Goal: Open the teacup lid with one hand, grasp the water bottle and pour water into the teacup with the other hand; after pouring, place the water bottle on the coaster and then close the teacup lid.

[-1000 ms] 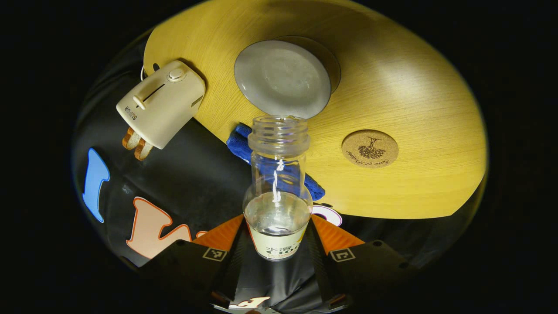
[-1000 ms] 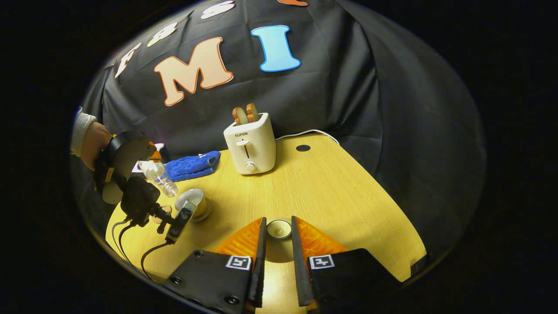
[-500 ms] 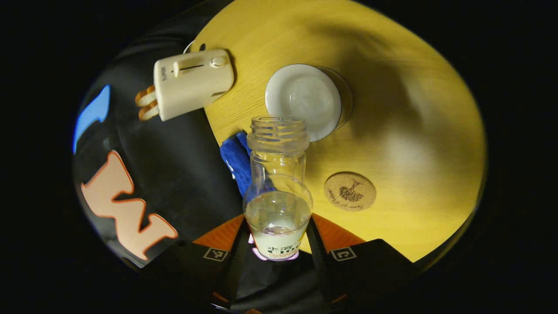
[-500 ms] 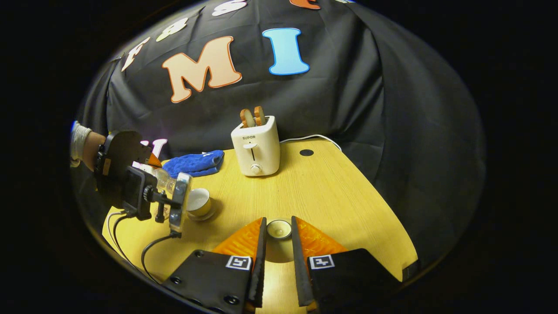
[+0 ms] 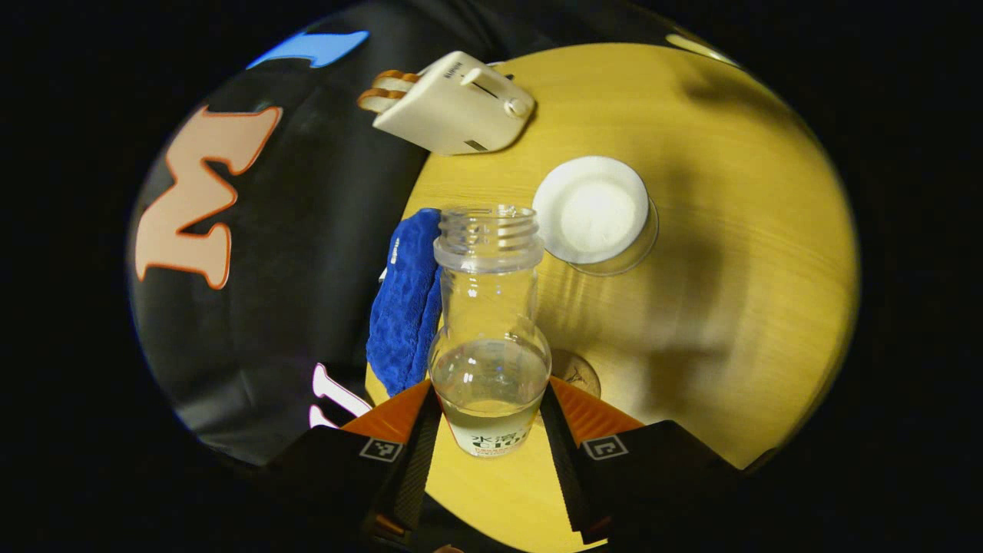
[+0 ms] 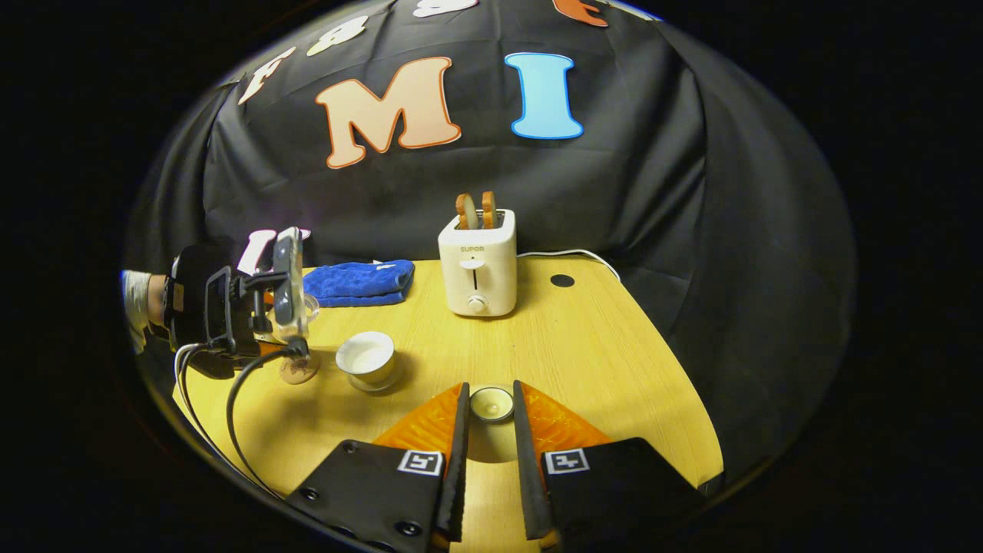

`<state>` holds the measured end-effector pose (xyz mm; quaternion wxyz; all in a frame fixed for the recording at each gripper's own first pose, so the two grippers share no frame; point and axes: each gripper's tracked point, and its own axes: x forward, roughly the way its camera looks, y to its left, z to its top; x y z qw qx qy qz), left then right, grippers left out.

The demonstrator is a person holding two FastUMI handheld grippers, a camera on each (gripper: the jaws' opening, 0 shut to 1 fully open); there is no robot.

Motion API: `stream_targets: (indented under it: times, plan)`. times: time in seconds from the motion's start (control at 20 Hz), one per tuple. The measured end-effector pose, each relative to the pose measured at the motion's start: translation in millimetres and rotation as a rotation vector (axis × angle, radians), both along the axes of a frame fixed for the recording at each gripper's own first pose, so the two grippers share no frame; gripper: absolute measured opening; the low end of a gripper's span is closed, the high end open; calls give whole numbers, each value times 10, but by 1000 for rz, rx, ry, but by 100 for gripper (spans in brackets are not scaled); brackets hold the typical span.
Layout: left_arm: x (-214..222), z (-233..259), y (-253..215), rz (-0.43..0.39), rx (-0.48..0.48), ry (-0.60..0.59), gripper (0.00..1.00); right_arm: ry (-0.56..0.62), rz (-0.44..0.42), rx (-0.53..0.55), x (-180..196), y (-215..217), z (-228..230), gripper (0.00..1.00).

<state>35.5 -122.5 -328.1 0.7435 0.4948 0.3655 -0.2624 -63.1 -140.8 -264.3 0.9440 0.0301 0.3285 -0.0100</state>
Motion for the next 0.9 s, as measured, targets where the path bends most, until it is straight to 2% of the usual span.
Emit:
stream_targets:
  times: [0.15,0.2,0.35,0.6,0.8,0.9]
  plan:
    - [-15,21,14,94,-132,-26,69,9,29,-12,38,146,15,31]
    - [-17,11,15,128,-181,-28,69,12,41,-17,51,202,23,36]
    - [21,57,-14,210,-368,-69,69,11,68,-33,93,333,74,31]
    - [-47,267,143,382,-665,-152,71,6,79,-30,186,499,126,35]
    - [-75,243,232,474,-812,-160,71,19,96,-34,187,609,93,31]
    - [-68,227,254,501,-856,-164,72,24,106,-34,192,678,97,34]
